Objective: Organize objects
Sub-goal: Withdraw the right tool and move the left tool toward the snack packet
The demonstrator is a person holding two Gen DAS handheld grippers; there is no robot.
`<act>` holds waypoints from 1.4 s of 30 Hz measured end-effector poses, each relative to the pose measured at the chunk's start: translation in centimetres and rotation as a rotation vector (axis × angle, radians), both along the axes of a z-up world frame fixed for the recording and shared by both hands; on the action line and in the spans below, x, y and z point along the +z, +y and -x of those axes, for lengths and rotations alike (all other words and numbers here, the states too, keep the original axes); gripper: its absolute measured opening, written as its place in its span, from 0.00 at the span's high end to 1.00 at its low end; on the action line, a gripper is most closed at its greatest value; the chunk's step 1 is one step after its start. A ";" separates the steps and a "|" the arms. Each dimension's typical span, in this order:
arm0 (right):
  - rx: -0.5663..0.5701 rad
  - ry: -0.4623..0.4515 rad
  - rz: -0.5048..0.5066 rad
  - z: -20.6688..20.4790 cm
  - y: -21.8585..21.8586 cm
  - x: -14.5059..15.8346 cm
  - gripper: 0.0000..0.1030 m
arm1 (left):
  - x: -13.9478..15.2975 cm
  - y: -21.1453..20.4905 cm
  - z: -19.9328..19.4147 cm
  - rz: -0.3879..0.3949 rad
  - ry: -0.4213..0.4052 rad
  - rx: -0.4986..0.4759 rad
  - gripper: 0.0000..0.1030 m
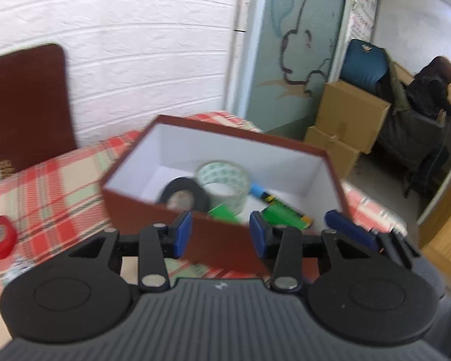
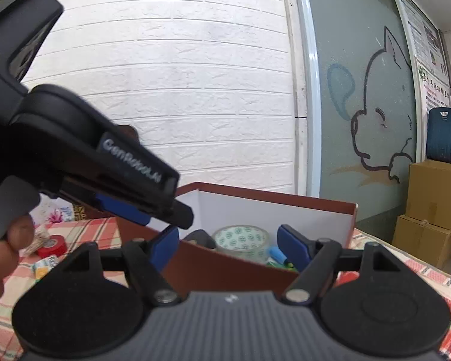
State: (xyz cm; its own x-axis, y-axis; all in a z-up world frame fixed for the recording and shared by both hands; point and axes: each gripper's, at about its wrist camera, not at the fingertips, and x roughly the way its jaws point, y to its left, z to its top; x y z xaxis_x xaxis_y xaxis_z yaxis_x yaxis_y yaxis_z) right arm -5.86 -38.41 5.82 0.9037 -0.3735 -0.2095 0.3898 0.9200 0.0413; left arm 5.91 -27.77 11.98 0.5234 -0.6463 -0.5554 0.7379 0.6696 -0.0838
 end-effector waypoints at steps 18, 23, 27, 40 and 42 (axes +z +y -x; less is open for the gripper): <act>0.235 0.202 -0.064 -2.7 8.5 -2.0 0.27 | -5.0 12.5 -2.5 -0.163 0.016 0.356 0.48; 0.290 0.251 -0.057 -4.0 10.8 -2.5 0.27 | -6.2 15.4 -3.1 -0.184 0.014 0.422 0.45; 0.343 0.296 -0.049 -5.1 12.6 -3.4 0.27 | -7.5 18.0 -4.3 -0.188 0.044 0.494 0.44; 0.495 0.449 0.023 -12.7 16.3 -6.2 0.26 | -10.5 25.3 -8.0 -0.208 0.105 0.681 0.42; 0.494 0.451 0.036 -14.3 16.3 -6.3 0.26 | -10.5 26.0 -8.2 -0.195 0.109 0.693 0.41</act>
